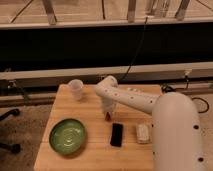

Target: Drag the pepper across the table

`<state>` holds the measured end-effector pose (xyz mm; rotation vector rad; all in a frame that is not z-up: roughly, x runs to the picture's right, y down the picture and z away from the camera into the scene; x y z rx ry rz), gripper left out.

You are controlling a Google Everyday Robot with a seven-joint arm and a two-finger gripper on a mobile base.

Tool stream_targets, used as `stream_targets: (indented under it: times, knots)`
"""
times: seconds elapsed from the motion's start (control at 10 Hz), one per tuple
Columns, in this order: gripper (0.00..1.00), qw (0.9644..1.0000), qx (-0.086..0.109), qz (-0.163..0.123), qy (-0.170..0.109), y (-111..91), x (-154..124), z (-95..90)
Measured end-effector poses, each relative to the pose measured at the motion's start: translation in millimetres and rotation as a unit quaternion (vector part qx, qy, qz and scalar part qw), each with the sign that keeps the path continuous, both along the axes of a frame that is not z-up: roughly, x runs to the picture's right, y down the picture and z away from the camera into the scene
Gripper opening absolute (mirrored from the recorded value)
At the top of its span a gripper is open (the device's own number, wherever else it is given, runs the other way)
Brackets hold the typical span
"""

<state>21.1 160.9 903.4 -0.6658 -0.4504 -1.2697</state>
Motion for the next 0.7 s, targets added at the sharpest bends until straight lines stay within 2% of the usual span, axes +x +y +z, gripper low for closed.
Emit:
stream_targets:
  times: [0.7]
  knots:
    - [0.0,0.9996,-0.021,-0.01,-0.014,28.9,-12.1,-31.7]
